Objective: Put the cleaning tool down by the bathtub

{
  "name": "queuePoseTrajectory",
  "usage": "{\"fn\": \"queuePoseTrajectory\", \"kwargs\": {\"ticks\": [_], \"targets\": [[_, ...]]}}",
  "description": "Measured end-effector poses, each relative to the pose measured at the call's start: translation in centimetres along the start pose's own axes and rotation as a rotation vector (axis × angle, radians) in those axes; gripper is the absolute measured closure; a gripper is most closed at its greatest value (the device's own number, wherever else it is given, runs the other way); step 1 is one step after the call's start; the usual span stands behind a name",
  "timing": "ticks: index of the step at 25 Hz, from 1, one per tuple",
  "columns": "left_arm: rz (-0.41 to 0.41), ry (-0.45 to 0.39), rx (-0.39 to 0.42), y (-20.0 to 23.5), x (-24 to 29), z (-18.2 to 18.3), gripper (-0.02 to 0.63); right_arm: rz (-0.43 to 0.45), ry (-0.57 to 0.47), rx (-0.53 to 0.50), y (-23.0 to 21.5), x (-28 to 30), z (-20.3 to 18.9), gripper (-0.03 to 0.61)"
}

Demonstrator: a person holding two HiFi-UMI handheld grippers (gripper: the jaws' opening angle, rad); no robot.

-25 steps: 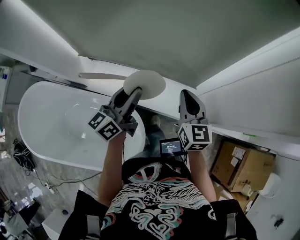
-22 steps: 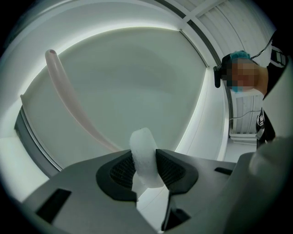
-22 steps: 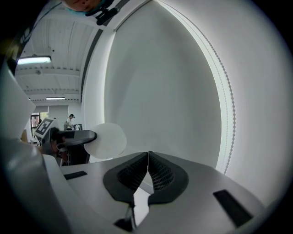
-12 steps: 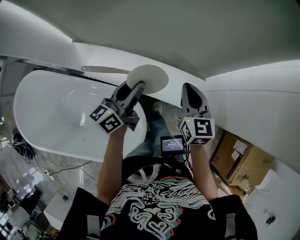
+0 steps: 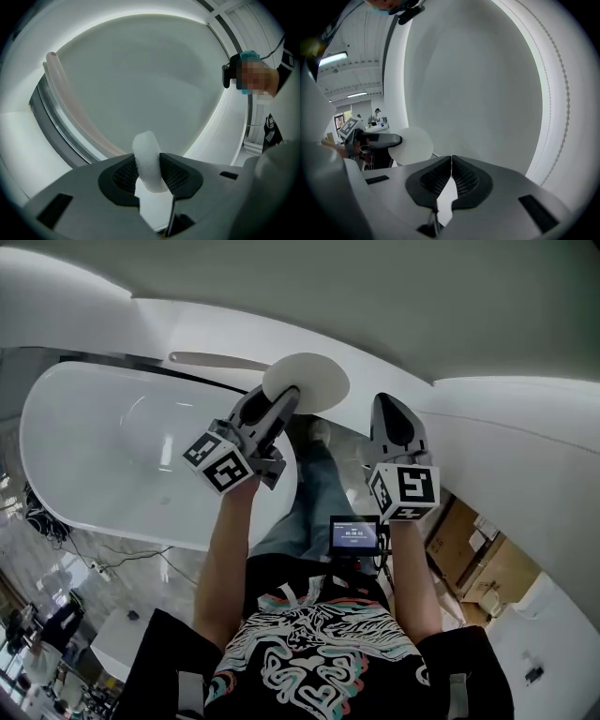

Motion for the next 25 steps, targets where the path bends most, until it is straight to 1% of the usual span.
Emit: {"fn": "queuePoseTrajectory", "kwargs": {"ticks": [3,8,11,18,25], "targets": [[0.009,0.017,-0.014,0.7,0.2,-1.1,0.474,0.003,0.022,-0.005,-0.3,0.3,-1.2,0.551],[0.028,0.029,-0.044,4.2,1.6,-2.4,0.474,0.008,0.064,-0.018,-1.0,3.1,-3.0,0.551],[0.05,0.053,-0.063,6.0,2.1,-3.3,0.474,0.014,0.098,-0.025,-1.4,4.7,-3.9,0.551],[0.096,0.099,-0.087,8.9,1.9,-5.9,0.474,0.019,0.14,-0.057,-2.0,6.6,-6.5,0.551],[0.129,0.117,-0.098,10.2,1.9,-7.4,0.474,0.034,0.174,-0.094,-2.2,7.6,-8.3,0.551]]}}
Point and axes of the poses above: the fingertips, and each gripper's own axes: x forward along the fingers, y to its left, z out of its top, the point moved 10 cm from there along -x, backward along the fingers, and after that the axes turned 6 degrees about x, right-handed, at the moved point
